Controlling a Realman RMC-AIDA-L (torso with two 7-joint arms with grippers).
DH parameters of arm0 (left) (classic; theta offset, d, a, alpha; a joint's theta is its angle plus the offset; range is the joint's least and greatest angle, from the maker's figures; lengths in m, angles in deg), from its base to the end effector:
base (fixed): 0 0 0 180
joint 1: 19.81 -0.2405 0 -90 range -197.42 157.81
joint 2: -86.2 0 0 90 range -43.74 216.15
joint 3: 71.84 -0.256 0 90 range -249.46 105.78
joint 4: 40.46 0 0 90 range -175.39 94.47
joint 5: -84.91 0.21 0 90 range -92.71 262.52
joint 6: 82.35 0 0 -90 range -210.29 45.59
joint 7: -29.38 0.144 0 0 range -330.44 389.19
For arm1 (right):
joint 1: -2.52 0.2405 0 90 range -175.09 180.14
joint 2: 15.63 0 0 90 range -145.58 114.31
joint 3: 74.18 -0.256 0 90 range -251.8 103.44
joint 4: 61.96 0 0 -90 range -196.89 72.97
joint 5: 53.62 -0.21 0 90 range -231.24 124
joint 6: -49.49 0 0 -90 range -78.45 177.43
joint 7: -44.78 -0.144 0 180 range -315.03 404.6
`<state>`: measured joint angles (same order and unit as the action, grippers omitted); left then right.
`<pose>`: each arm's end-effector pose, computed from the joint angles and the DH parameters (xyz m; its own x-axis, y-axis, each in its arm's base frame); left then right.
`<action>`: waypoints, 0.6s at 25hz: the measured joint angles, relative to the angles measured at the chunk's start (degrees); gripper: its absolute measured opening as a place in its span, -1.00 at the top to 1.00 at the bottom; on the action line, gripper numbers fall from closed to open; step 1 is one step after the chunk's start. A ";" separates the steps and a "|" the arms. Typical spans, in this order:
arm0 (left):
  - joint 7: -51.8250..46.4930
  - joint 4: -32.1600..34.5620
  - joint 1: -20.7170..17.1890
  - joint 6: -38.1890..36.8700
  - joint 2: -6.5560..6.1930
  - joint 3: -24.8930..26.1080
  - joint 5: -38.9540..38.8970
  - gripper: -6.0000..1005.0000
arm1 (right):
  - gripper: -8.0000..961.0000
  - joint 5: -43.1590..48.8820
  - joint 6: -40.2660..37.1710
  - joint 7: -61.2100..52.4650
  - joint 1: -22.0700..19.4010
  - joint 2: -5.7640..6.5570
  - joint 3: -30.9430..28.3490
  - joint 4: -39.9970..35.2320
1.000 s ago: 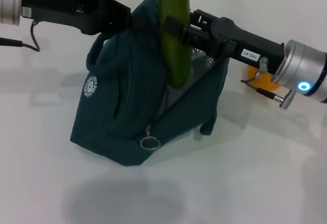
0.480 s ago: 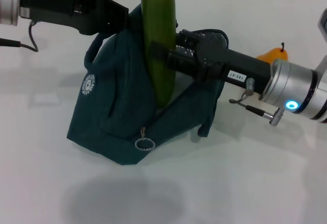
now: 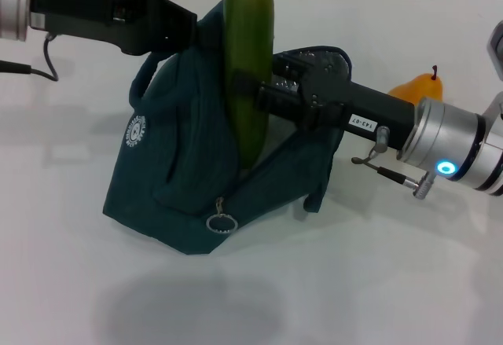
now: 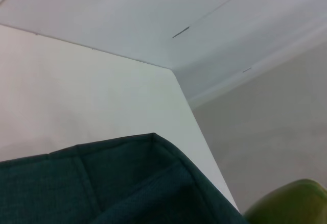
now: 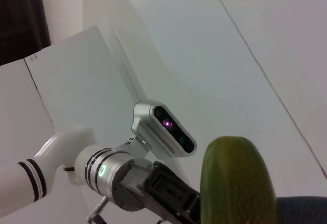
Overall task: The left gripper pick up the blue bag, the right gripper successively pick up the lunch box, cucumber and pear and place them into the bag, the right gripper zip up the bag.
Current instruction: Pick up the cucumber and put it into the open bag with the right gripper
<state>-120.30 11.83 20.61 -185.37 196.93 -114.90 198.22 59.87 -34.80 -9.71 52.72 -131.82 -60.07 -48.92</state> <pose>-0.1800 0.3724 0.0864 0.3221 0.8976 0.3009 0.8724 -0.4048 0.2739 0.1490 0.3375 -0.0845 0.4645 -0.3325 -0.8208 -0.4304 -0.8948 0.1190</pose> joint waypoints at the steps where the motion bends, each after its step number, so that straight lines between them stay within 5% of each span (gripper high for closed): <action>1: 0.00 0.00 -0.01 -0.02 -0.02 -0.06 0.00 0.90 | -0.46 0.08 0.05 0.00 -0.03 0.00 -0.02 -0.12; 15: -0.01 0.00 0.01 -0.08 -0.08 -0.04 -0.03 0.89 | -0.58 0.79 -1.01 2.31 -1.11 0.00 -0.83 -0.30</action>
<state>-120.30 11.83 20.63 -185.45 196.85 -114.93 198.19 60.66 -35.82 -7.40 51.60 -131.82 -60.91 -49.22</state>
